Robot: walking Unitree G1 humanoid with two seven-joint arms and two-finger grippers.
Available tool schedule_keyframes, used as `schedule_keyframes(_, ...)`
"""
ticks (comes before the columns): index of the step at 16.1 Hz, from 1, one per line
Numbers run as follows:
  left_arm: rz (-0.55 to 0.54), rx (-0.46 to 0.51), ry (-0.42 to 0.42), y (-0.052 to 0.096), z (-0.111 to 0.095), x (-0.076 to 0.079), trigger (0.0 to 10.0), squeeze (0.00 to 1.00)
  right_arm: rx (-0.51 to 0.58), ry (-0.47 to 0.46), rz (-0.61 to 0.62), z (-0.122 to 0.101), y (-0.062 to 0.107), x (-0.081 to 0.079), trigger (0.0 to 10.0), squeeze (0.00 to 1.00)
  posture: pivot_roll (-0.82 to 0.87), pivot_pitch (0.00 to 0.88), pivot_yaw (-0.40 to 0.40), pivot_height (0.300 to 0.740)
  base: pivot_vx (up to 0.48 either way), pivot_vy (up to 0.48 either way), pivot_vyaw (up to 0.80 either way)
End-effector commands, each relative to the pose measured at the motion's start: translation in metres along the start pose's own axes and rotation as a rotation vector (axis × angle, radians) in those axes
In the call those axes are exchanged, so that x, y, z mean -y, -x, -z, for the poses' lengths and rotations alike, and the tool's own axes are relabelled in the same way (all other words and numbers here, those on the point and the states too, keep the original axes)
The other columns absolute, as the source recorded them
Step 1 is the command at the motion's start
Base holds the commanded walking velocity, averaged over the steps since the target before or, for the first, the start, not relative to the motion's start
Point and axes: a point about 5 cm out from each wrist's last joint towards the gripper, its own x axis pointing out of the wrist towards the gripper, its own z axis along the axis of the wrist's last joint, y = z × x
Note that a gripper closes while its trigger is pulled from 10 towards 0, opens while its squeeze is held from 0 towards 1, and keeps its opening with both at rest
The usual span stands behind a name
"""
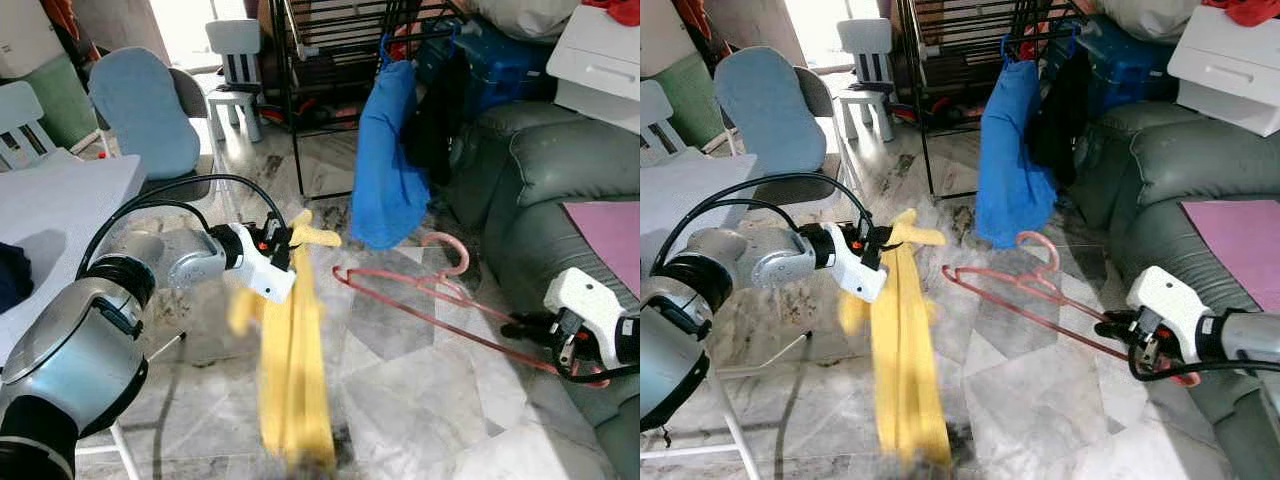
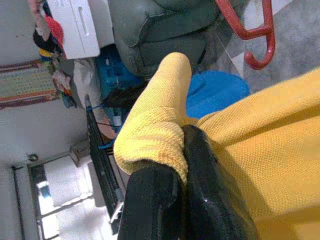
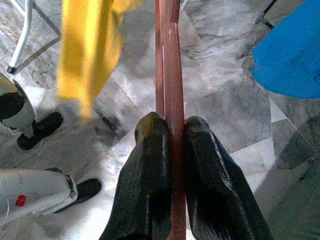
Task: Hang hanger
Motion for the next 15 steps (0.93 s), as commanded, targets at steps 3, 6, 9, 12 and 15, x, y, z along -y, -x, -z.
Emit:
schedule_keyframes(3,-0.052,-0.004,-0.039,0.004,0.007,-0.016,10.0,0.0,0.015,0.016,-0.039,-0.007,0.003,-0.002,10.0,0.0,-0.25,0.0,0.107,0.74,0.0,0.0,0.0)
schedule_keyframes(6,-0.088,0.079,-0.029,0.001,-0.003,-0.021,10.0,0.0,0.011,0.015,-0.073,-0.003,-0.004,-0.006,10.0,0.0,-0.24,0.0,0.11,0.74,0.0,0.0,0.0)
schedule_keyframes(9,-0.072,0.038,0.254,-0.005,-0.005,-0.016,10.0,0.0,0.023,0.045,-0.068,-0.008,-0.009,-0.003,10.0,0.0,-0.24,0.0,0.115,0.74,0.0,0.0,0.0)
schedule_keyframes(12,-0.191,-0.065,0.857,-0.016,0.005,-0.016,10.0,0.0,0.043,0.062,-0.039,-0.015,-0.009,0.003,10.0,0.0,-0.24,0.0,0.124,0.74,0.0,0.0,0.0)
schedule_keyframes(15,-0.276,-0.004,1.195,-0.025,-0.001,-0.01,10.0,0.0,0.044,0.07,-0.048,-0.017,-0.006,0.003,10.0,0.0,-0.25,0.0,0.115,0.74,0.0,0.0,0.0)
